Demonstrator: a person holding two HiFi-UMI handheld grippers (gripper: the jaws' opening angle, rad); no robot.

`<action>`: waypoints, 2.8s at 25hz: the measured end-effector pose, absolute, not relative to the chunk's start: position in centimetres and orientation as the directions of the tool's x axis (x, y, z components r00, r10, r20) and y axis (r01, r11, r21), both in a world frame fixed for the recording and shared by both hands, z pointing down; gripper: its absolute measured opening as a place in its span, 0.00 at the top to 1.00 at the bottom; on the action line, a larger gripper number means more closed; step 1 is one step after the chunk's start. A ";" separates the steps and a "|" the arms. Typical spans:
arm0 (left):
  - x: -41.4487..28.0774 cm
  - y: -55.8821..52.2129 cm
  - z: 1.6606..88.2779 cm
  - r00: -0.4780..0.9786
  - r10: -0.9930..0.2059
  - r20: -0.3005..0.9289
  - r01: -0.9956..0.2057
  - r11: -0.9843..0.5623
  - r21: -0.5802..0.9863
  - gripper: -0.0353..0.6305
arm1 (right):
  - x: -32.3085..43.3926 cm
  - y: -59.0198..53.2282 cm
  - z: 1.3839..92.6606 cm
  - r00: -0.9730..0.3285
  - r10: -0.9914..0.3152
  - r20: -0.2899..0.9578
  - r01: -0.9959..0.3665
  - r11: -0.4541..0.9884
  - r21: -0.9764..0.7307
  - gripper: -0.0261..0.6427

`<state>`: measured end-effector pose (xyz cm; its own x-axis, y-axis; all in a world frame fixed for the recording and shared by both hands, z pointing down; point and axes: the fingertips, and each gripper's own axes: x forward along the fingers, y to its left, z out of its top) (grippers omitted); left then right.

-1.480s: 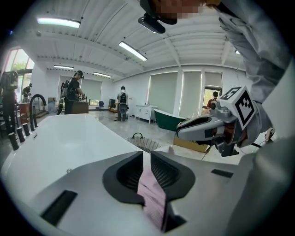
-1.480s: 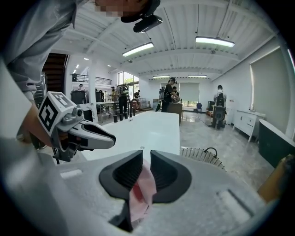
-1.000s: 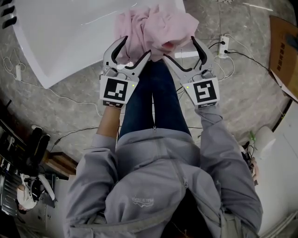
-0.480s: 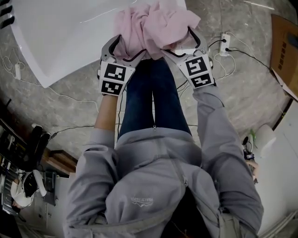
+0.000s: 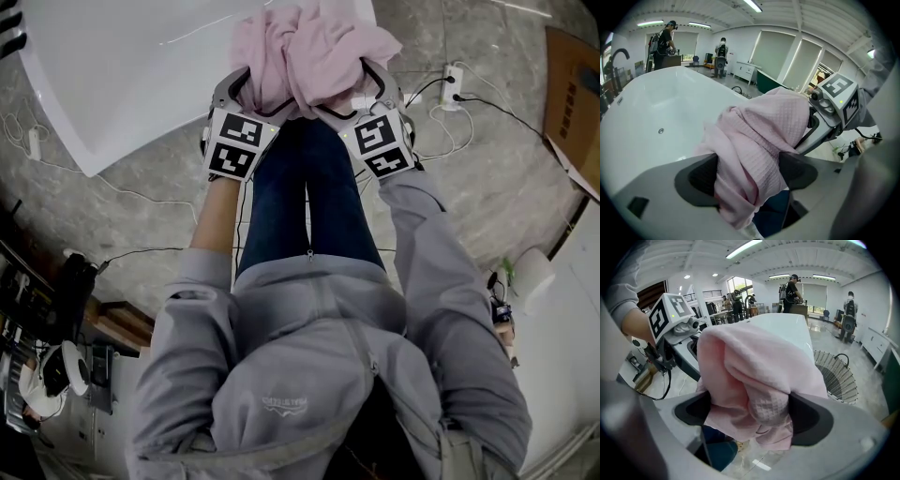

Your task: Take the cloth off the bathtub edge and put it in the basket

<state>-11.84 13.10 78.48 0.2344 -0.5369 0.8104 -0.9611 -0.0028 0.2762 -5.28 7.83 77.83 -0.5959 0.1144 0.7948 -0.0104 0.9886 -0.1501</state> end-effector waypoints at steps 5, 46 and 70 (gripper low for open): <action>-10.7 12.4 78.0 0.256 -0.538 0.803 -0.959 -0.035 0.283 0.37 | -5.4 8.8 77.4 -0.599 0.120 0.792 -0.025 0.986 -0.168 0.24; -6.8 8.3 50.8 0.356 -0.759 0.545 -0.927 -0.213 0.309 0.79 | -4.7 7.5 50.4 -0.768 -0.054 0.638 -0.192 0.970 -0.148 0.86; 3.7 1.0 38.3 0.668 -0.644 0.373 -0.732 -0.659 0.171 0.80 | 5.8 1.4 38.2 -0.697 -0.534 0.479 -0.620 0.784 -0.027 0.87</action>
